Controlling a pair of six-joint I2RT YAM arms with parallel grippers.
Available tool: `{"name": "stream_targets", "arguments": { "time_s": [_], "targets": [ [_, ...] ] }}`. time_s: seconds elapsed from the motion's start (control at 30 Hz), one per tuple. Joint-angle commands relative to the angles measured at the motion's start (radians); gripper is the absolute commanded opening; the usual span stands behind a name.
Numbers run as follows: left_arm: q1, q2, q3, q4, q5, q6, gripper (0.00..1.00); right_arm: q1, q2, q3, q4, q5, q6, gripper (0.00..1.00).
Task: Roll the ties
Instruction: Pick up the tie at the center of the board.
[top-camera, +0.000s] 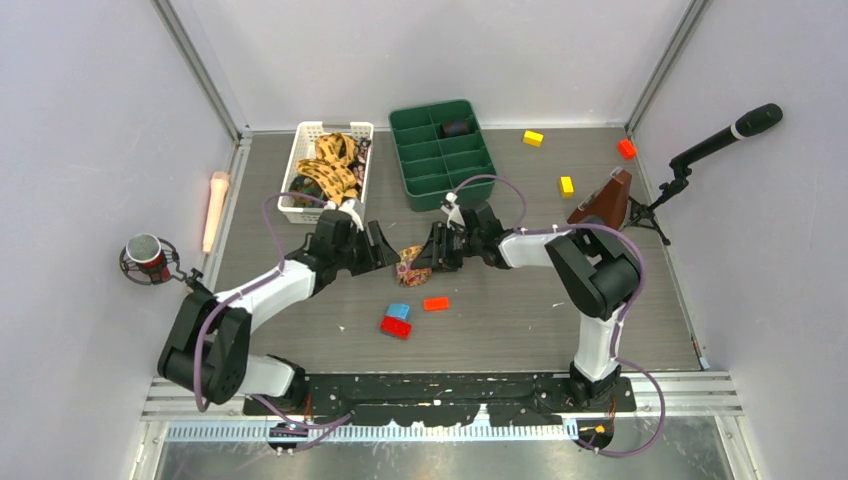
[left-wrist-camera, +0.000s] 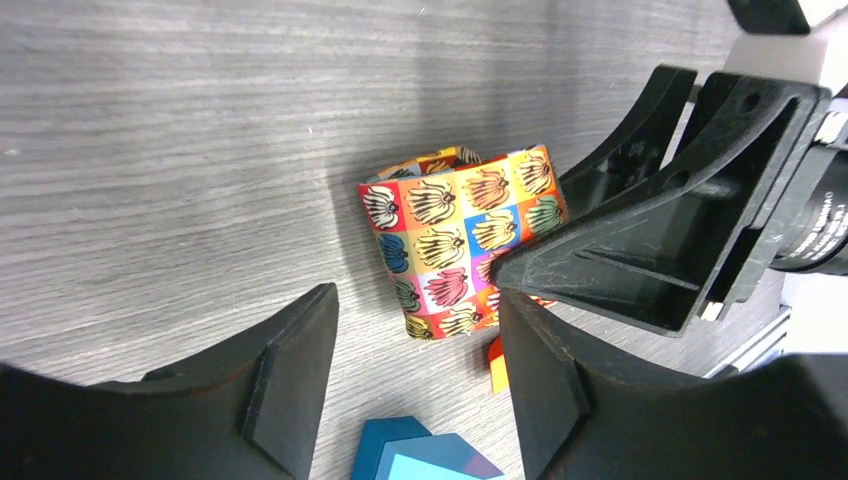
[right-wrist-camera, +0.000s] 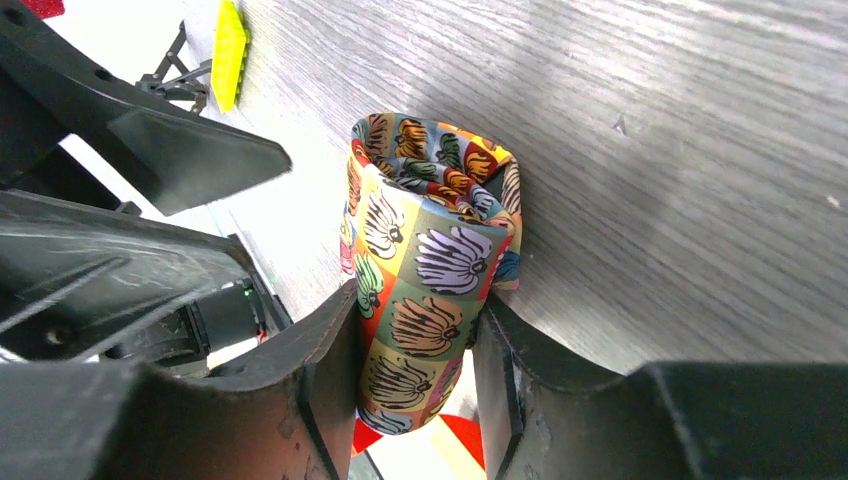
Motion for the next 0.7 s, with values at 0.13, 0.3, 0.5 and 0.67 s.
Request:
{"name": "stream_targets", "arguments": {
  "time_s": [0.13,0.3,0.5,0.67],
  "targets": [
    [0.017,-0.048,0.179,-0.099,-0.078,0.072,0.65,-0.009,-0.178,-0.015,-0.113,0.133,-0.029,0.25],
    [0.020,0.060,0.301,-0.085,-0.048,0.099,0.66,-0.047,-0.314,-0.071,-0.205,0.219,-0.029,0.24],
    [0.021,0.248,0.461,-0.054,-0.052,0.123,0.67,-0.110,-0.510,-0.131,-0.355,0.328,-0.060,0.23],
    [0.021,0.397,0.619,-0.059,-0.080,0.131,0.68,-0.133,-0.646,-0.123,-0.498,0.410,-0.113,0.23]
  ]
}}
